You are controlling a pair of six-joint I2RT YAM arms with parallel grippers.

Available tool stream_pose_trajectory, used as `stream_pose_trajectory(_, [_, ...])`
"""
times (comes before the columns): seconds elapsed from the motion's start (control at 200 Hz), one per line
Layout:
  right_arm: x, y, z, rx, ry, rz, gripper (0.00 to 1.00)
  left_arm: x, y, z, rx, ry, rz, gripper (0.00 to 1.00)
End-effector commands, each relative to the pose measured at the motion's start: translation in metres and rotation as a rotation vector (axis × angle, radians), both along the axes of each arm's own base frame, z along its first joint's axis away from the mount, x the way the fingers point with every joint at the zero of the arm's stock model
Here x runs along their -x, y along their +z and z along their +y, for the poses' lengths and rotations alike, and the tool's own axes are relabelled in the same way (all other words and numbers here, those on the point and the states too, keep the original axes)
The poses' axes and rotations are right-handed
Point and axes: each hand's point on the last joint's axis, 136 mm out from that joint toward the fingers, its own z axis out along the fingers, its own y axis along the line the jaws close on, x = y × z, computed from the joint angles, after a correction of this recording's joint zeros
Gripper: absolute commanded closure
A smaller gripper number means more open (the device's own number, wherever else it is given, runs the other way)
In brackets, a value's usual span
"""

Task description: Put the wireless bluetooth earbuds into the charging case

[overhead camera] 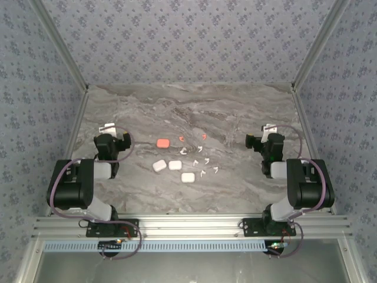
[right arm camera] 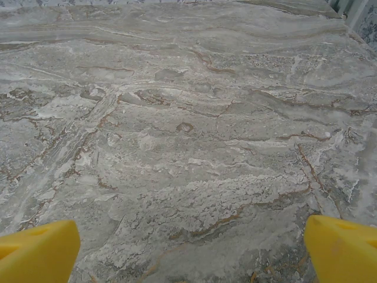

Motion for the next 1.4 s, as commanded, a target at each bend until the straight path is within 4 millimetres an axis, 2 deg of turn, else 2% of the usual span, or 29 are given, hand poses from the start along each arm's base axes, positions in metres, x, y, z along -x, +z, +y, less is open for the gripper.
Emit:
stream_pose_trajectory(0.0, [-0.003,0.005,0.000,0.019,0.000,-0.016,0.00,-0.003,0.003,-0.002,0.016,-0.011,-0.010,0.01])
stream_pose_trajectory(0.854, [-0.003,0.006,-0.003,-0.012,0.001,-0.021,0.00,-0.003,0.003,-0.006,0.026,-0.036,-0.011,0.01])
stream_pose_trajectory(0.929, [0.001,0.011,-0.012,-0.034,-0.038,-0.022,0.00,-0.001,0.015,-0.004,0.023,-0.026,-0.027,0.01])
stream_pose_trajectory(1.074, [0.008,0.050,-0.008,-0.032,-0.016,-0.059,0.00,0.018,0.055,0.008,0.048,0.069,-0.060,0.01])
stream_pose_trajectory(1.154, [0.013,0.079,0.008,-0.070,0.059,-0.086,0.00,0.030,0.072,0.014,0.169,0.157,-0.033,0.01])
stream_pose_trajectory(1.214, [0.020,0.098,0.029,-0.087,0.149,-0.092,0.00,0.034,0.080,0.006,0.290,0.160,-0.010,0.01])
stream_pose_trajectory(1.309, [0.036,0.114,0.077,-0.087,0.318,-0.073,0.00,0.041,0.083,-0.013,0.478,0.133,0.029,0.01])
stream_pose_trajectory(1.394, [0.057,0.114,0.130,-0.055,0.512,-0.025,0.00,0.052,0.076,-0.027,0.625,0.143,0.099,0.01])
